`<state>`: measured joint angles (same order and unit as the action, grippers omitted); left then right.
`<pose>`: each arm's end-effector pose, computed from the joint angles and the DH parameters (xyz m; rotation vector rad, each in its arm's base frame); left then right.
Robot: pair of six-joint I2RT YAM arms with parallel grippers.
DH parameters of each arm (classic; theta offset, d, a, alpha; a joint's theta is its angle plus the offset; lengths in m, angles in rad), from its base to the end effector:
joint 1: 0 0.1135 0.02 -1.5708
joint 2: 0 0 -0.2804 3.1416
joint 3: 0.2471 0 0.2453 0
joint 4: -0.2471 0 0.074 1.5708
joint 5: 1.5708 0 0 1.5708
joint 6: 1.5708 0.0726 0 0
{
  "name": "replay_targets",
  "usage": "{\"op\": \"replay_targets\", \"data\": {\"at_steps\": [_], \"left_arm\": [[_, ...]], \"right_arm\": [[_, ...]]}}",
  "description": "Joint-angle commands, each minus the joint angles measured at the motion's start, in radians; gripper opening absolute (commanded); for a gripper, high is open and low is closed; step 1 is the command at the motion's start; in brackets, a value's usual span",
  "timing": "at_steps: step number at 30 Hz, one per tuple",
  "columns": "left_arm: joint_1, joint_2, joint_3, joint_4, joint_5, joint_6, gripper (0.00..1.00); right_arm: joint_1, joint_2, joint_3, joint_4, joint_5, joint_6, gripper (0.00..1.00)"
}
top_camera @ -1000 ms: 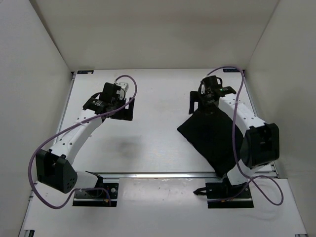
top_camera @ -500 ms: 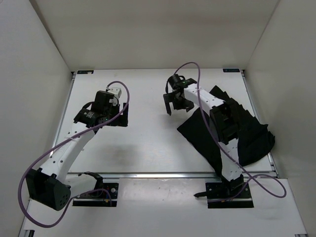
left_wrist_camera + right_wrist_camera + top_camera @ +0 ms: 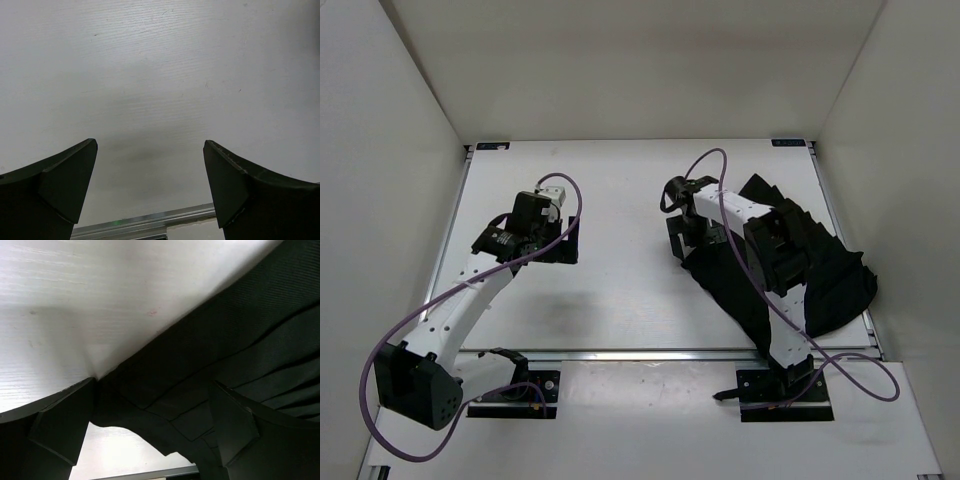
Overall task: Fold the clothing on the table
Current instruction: Grab the skirt from the pile
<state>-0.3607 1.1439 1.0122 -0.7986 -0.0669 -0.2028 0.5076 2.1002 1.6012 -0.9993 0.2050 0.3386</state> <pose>0.2217 -0.0784 0.2796 0.1698 2.4987 -0.1504 0.3652 0.1862 0.1497 -0.2406 2.9727 -0.2353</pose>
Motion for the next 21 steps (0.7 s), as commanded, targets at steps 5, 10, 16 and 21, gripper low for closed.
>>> {"op": "replay_targets", "data": {"at_steps": [5, 10, 16, 21], "left_arm": [[0.0, -0.027, 0.002, 0.021, 0.01, 0.016, 0.98], [-0.006, -0.038, -0.009, 0.016, 0.007, 0.017, 0.99], [-0.006, -0.044, -0.02, 0.015, 0.004, 0.019, 0.99], [-0.003, -0.044, -0.035, 0.027, 0.013, 0.017, 0.99]], "right_arm": [[0.042, 0.015, 0.089, 0.013, 0.004, 0.039, 0.89], [0.049, 0.056, 0.098, -0.001, -0.009, 0.05, 0.81], [0.049, 0.031, 0.022, -0.004, -0.015, 0.074, 0.59], [0.049, -0.008, -0.047, 0.017, -0.01, 0.077, 0.59]]}}
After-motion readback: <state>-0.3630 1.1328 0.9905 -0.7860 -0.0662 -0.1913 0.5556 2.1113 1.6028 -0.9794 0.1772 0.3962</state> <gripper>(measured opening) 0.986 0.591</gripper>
